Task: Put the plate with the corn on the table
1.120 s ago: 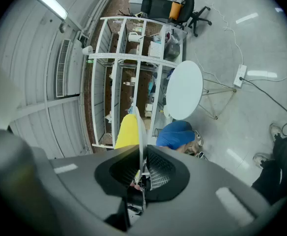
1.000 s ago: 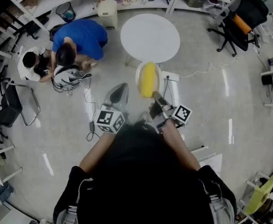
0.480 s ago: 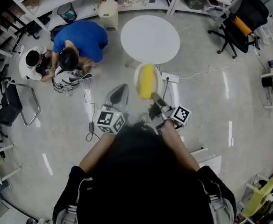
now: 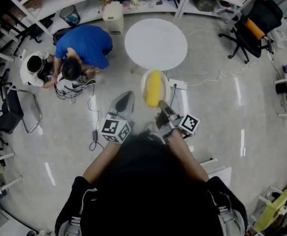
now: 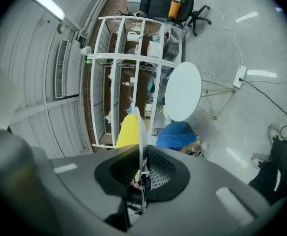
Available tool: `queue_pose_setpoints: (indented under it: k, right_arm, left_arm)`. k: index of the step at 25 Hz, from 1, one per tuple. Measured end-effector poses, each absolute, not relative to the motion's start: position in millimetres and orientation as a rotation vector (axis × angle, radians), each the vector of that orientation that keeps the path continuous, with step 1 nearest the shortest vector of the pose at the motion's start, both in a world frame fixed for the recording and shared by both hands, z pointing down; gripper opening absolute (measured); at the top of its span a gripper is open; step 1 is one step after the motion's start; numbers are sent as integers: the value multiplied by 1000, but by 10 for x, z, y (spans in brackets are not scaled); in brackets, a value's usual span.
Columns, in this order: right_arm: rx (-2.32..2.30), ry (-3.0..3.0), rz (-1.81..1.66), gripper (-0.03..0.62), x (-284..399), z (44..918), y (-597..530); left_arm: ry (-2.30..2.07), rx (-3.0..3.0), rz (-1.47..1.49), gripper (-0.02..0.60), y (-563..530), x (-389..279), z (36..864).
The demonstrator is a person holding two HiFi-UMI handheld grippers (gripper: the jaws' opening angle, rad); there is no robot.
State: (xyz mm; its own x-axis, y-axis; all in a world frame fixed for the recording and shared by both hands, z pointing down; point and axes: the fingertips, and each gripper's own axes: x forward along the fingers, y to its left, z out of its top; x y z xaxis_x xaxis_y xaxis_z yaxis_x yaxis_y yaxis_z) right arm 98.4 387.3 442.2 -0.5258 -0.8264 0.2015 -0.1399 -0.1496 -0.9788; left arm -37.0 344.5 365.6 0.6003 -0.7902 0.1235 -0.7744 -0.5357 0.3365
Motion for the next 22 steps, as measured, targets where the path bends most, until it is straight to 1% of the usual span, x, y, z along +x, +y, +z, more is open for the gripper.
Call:
queue_pose_setpoints:
  k: [12, 22]
  right_arm:
    - [-1076, 1631, -1772, 44, 1215, 4451, 3768]
    - [-1080, 1638, -1801, 44, 1190, 4484, 3595]
  left_arm:
    - [-1341, 2448, -63, 2, 3376, -161, 3644]
    - [-1385, 2428, -73, 2, 3208, -227, 3615]
